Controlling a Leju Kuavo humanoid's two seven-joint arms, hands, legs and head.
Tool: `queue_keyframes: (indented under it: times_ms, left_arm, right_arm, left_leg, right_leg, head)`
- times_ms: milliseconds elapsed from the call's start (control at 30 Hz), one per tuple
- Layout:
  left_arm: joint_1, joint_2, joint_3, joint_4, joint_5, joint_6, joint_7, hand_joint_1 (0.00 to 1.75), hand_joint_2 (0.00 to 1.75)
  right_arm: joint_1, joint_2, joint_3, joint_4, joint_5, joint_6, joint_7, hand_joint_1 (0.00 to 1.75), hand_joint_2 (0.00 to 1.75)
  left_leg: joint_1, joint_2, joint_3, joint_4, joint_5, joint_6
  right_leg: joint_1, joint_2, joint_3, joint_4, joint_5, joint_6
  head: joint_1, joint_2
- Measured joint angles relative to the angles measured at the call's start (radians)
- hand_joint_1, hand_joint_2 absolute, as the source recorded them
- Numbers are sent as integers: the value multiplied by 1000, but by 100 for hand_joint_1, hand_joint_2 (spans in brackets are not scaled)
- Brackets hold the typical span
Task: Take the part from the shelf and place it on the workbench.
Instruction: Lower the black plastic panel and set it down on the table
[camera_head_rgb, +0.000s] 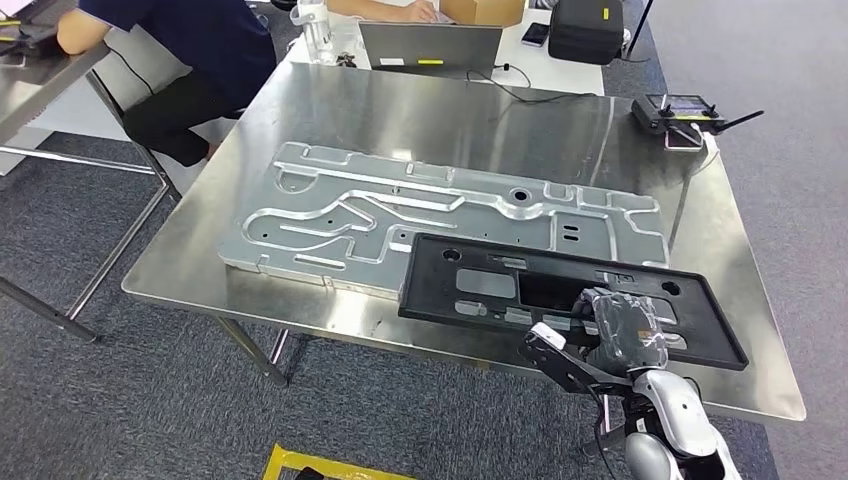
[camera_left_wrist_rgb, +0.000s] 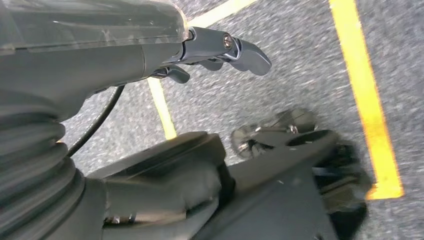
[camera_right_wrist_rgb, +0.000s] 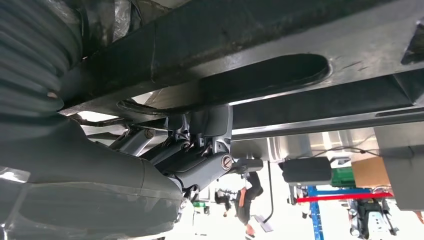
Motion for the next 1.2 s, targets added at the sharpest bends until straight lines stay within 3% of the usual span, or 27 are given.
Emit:
queue_keyframes:
  times_ms: [67,200,267,333,400,433,467,500,567,600,700,767,833,867,900,933,967,1033,1100,1200]
  left_arm:
    - [1,1,0,0,-1,0,0,0,175]
    - [0,3,1,0,-2,-4,0,0,175]
    - [-2,3,1,0,-2,-5,-1,0,175]
    - [-3,4,1,0,-2,-6,-2,0,175]
    - [-2,4,1,0,-2,-6,-3,0,175]
    - [-1,4,1,0,-2,-6,-4,0,175]
    - [0,4,1,0,-2,-6,-5,0,175]
    - [1,4,1,0,-2,-5,-5,0,175]
    - [1,3,2,1,-2,-5,-6,0,175]
    - [0,3,2,1,-2,-5,-6,0,175]
    - [-3,4,7,1,5,-4,-21,0,175]
    - [-6,5,12,1,10,-3,-33,0,87]
    - [-7,6,17,0,8,4,-48,0,87]
    - [-6,7,18,0,5,10,-56,0,131]
    - [-6,8,19,0,0,19,-63,0,175]
    - [-5,8,19,0,-3,27,-67,0,175]
    - [-5,10,19,0,-5,33,-68,0,175]
    - [-4,13,20,0,-6,39,-69,0,87]
    - [-5,16,22,0,-4,40,-71,0,0]
    - [-6,18,25,0,0,39,-74,0,0]
  right_arm:
    - [1,0,-2,1,1,-1,0,175,175]
    - [3,1,-10,2,7,-1,-2,175,175]
    - [0,1,-18,2,9,-2,-2,175,175]
    - [-2,1,-25,2,10,-2,-2,175,175]
    - [-2,1,-29,2,10,-2,-2,175,175]
    - [-3,1,-31,2,10,-2,-2,175,175]
    - [-3,1,-35,2,10,-1,-3,175,175]
    - [-5,1,-39,2,9,0,-3,175,175]
    - [-9,1,-44,4,9,3,-5,175,175]
    - [-12,0,-46,4,9,5,-6,175,175]
    - [-17,1,-48,4,9,6,-7,175,175]
    - [-19,1,-49,4,9,6,-8,87,87]
    - [-19,1,-49,4,9,6,-8,0,0]
    - [-17,1,-49,4,9,6,-8,0,0]
    - [-12,1,-50,4,8,5,-8,0,0]
    - [-6,2,-50,4,7,5,-9,0,0]
    - [-1,2,-51,4,6,5,-9,0,0]
    - [6,5,-53,4,5,3,-10,0,0]
    - [9,7,-54,4,5,2,-11,0,0]
    - [15,9,-57,2,4,1,-12,0,0]
  left_leg:
    - [-1,0,18,-78,49,10]
    - [-3,-3,40,-96,43,44]
    - [-1,-4,58,-102,34,55]
    - [-3,-4,73,-103,20,61]
    - [-4,-5,95,-103,1,61]
    - [-5,-6,110,-103,-11,60]
    - [-5,-7,127,-103,-23,58]
    - [-6,-8,142,-104,-35,56]
    - [-7,-11,162,-105,-56,47]
    - [-8,-12,169,-106,-62,41]
    - [-11,-9,173,-88,-63,24]
    - [-10,-6,134,-12,-83,18]
    - [-10,-4,61,105,-134,12]
    - [-10,-4,25,148,-153,10]
    - [-10,-4,2,164,-152,8]
    - [-9,-3,-6,147,-126,8]
    - [-9,-3,1,99,-79,9]
    - [-12,-3,27,-16,6,15]
    - [-17,-2,37,-74,30,26]
    - [-16,-3,43,-93,37,41]
  right_leg:
    - [0,1,9,7,-21,17]
    - [-3,1,12,31,-31,41]
    - [-6,-1,-36,117,-50,48]
    - [-6,-2,-121,237,-94,53]
    - [-6,-2,-180,285,-114,54]
    - [-5,-2,-188,261,-95,52]
    - [-4,-2,-182,210,-52,47]
    - [-2,-2,-173,145,8,40]
    - [8,-4,-159,58,84,26]
    - [12,-4,-157,43,97,21]
    - [9,-3,-136,32,88,9]
    - [4,-4,-114,20,80,-3]
    - [6,-6,-100,18,67,-13]
    - [6,-5,-94,19,60,-15]
    - [7,-4,-87,21,52,-14]
    - [7,-4,-79,23,44,-14]
    - [7,-3,-70,25,36,-12]
    - [7,-2,-54,29,20,-6]
    - [9,-1,-53,33,12,4]
    - [10,-1,-54,35,3,20]
  head:
    - [0,0]
    - [0,0]
    - [1,0]
    - [2,0]
    - [2,0]
    - [2,0]
    - [2,0]
    - [2,0]
    - [2,0]
    - [3,0]
    - [4,0]
    - [3,0]
    - [2,0]
    - [2,0]
    - [2,0]
    - [2,0]
    - [2,0]
    - [2,0]
    - [3,0]
    - [4,0]
